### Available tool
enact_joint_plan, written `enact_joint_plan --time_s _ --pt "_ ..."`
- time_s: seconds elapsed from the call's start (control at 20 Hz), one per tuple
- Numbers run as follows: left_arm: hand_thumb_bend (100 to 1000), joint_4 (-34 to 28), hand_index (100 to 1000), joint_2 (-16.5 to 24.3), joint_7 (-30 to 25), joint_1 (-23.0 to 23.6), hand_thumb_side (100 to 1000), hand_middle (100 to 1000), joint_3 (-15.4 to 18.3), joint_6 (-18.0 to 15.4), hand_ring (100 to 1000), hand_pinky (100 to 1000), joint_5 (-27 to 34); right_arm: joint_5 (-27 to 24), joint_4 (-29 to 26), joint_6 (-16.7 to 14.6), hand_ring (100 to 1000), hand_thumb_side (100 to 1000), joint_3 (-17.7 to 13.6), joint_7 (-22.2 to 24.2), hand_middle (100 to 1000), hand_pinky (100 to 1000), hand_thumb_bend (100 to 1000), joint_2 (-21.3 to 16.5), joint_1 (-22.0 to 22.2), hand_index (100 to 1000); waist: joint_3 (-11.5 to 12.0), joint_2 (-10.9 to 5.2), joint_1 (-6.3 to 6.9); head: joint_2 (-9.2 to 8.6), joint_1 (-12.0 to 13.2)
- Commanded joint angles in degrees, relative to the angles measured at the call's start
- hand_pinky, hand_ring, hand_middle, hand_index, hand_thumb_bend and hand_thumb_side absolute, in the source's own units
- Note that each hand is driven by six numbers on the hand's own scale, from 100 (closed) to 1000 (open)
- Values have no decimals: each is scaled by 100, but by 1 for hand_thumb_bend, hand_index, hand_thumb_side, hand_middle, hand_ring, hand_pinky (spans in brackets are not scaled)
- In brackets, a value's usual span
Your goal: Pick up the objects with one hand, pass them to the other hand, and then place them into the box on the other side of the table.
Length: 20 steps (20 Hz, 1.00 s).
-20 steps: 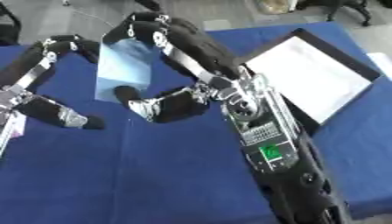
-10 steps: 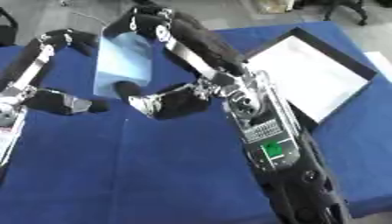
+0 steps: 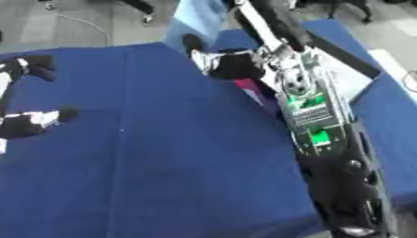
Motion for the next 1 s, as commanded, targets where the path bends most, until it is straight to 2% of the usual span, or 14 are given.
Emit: enact_joint_plan --time_s 0.05,0.2,0.35,0.55,0.75,0.85,1.0 --pt "812 -357 799 37 217 81 594 631 125 19 602 840 119 186 393 284 576 100 -451 -297 179 678 100 -358 -53 511 34 -92 41 -14 -110" --pt "814 -517 798 70 212 211 596 633 94 0 604 840 155 236 881 585 575 100 -608 -598 180 676 100 -530 -112 517 77 -93 48 -14 -161" --pt "814 -668 797 59 162 317 598 632 78 -41 604 841 185 161 1370 886 576 100 -617 -899 183 678 100 -691 -226 524 116 -92 47 -14 -189" --pt "817 -794 793 -14 131 425 597 629 62 -67 603 842 310 -128 1969 1254 576 100 -606 -1226 190 679 100 -939 -346 540 194 -99 57 -14 -193" --pt "821 -839 793 -99 39 465 599 629 14 -102 604 843 381 -517 2608 1608 583 106 -525 -1334 201 685 100 -1194 -528 560 260 -108 51 -14 -192" --pt "822 -848 793 -119 3 459 600 630 3 -114 605 844 398 -712 2929 1635 594 119 -464 -1380 224 694 100 -1319 -608 586 278 -108 41 -14 -195" --pt "823 -861 794 -135 -36 445 600 631 -9 -133 606 845 424 -888 3370 1482 641 226 -313 -1304 329 725 100 -1486 -672 707 297 -108 27 -14 -195"
